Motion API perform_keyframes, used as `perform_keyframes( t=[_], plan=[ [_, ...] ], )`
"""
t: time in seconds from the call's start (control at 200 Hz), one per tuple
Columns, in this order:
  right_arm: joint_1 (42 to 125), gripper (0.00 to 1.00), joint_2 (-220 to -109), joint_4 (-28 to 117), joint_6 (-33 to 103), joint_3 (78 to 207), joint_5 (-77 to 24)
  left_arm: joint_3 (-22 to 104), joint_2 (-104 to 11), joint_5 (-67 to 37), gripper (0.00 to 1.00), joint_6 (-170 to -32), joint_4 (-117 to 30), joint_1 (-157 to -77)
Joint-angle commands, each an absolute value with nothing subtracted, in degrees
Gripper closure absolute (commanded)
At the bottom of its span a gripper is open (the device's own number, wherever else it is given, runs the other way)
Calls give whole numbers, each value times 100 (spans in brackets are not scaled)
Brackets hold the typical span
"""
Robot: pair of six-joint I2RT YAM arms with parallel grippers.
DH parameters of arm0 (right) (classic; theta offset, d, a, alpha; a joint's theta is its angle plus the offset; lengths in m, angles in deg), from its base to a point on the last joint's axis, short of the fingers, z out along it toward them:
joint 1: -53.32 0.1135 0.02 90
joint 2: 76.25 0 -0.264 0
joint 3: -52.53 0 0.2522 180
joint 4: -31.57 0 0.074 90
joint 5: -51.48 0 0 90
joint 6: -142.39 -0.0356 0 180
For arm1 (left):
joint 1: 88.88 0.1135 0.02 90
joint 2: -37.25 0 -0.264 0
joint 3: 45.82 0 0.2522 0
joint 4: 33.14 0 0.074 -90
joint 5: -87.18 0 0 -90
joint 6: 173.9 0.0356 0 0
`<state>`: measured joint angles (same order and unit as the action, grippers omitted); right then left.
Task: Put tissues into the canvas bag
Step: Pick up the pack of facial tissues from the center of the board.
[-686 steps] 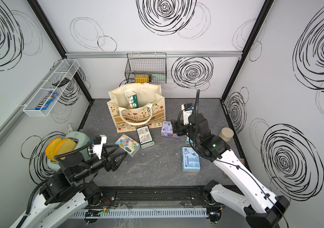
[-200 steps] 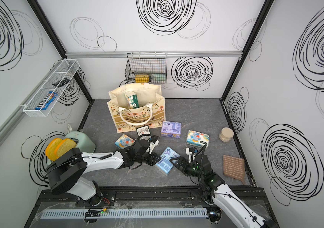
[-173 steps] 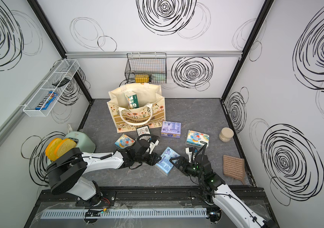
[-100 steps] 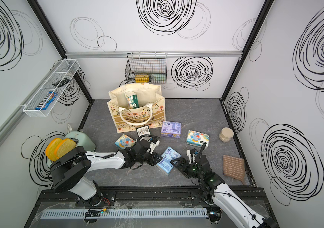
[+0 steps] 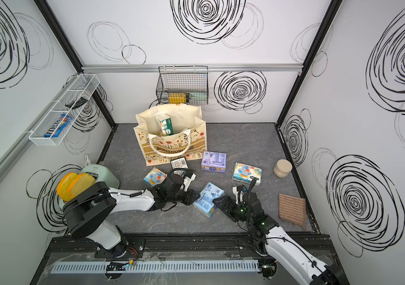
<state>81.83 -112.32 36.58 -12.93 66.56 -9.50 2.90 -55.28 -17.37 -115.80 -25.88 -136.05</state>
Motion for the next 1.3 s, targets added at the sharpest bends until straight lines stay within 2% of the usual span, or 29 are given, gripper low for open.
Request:
perform_keyframes(
  t=[0.0,0.21,0.4,0.54,0.691,1.071,1.186,1.266,1.296],
  plan=[
    [8141,1,-11389,3309,-1282,5943,-957,90,-5801,-1605,66,-11493,-3013,-13579],
    [8133,2,-12633,2388,-1264,6066,-714,116,-5890,-1670,66,-11493,-2967,-13566],
    [8153,2,-13889,2176,-1063,6576,-497,112,-5916,-1702,66,-11502,-2934,-13575],
    [8189,3,-14758,1353,-1181,6657,-198,100,-5950,-1726,66,-11501,-2914,-13589],
    [8214,5,-15165,662,-1331,6584,-115,51,-5944,-1769,66,-11518,-2857,-13585],
    [8209,25,-14927,884,-1151,6654,-391,-76,-5882,-2087,66,-11698,-2528,-13617],
    [8194,44,-14873,870,-1133,6608,-508,-110,-5840,-2135,66,-11721,-2513,-13619],
    [8171,47,-14701,966,-1082,6565,-583,-121,-5690,-2210,63,-11713,-2542,-13620],
    [8165,47,-14616,1092,-1029,6588,-615,-122,-5594,-2231,59,-11713,-2574,-13625]
  ],
)
